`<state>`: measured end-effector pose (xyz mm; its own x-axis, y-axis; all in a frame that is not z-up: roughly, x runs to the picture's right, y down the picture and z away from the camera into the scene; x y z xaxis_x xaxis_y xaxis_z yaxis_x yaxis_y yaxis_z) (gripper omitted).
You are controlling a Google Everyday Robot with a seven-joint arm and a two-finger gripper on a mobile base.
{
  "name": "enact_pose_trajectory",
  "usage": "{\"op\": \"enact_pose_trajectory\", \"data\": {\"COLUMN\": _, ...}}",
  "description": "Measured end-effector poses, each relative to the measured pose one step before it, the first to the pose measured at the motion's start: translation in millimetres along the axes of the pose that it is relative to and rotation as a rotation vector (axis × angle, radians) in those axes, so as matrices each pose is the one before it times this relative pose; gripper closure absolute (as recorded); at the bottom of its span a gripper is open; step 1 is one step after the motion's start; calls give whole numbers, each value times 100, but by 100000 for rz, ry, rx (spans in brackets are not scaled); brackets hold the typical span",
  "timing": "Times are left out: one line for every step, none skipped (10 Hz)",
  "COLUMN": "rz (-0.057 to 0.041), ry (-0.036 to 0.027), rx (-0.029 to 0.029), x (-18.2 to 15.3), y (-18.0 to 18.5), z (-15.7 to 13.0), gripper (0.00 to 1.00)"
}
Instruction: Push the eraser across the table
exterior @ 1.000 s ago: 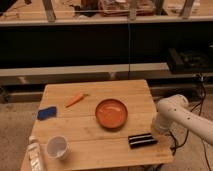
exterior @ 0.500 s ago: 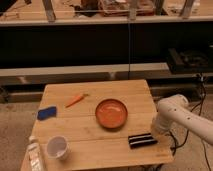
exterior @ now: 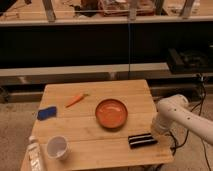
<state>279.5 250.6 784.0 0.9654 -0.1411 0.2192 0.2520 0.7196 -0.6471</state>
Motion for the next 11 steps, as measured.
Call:
{"op": "enact_pose_trajectory", "data": {"rz": 0, "ry": 1, "rx": -2, "x": 0, "y": 0, "z": 0, "gripper": 61}}
{"op": "enact_pose_trajectory", "data": {"rz": 2, "ry": -2, "rx": -1, "x": 1, "y": 1, "z": 1, "gripper": 53}}
{"op": "enact_pose_trajectory", "data": {"rz": 1, "ry": 3, "rx": -4, "x": 0, "y": 0, "z": -5, "gripper": 39}}
{"op": "enact_pose_trajectory", "data": {"rz": 1, "ry": 2, "rx": -8, "x": -2, "y": 3, "z": -4, "gripper": 31}}
{"op": "enact_pose_trajectory", "data": {"rz": -4, "ry": -9, "rx": -8, "x": -2, "y": 1, "z": 1, "gripper": 24}}
{"op": "enact_pose_trajectory", "data": {"rz": -60, "ry": 46, "rx": -52, "x": -16, "y": 2, "z": -25, "gripper": 20}}
{"op": "enact_pose_trajectory", "data": {"rz": -86, "ry": 2, "rx": 38, "x": -40, "y": -43, "z": -28, "gripper": 20}}
{"op": "enact_pose_trajectory", "data": {"rz": -60, "ry": 210, "rx": 569, "x": -115, "y": -107, "z": -270, "gripper": 20}}
{"op": "enact_pose_trajectory", "data": {"rz": 550, "ry": 918, "rx": 1346, "x": 17, "y": 169, "z": -696, "gripper": 20}}
{"op": "enact_pose_trajectory", "data": {"rz": 769, "ry": 1921, "rx": 3430, "x": 112, "y": -199, "z": -1694, "gripper": 20}}
{"op": "enact_pose_trajectory", "data": {"rz": 573, "ry": 1442, "rx": 2612, "x": 40, "y": -240, "z": -1887, "gripper": 20}}
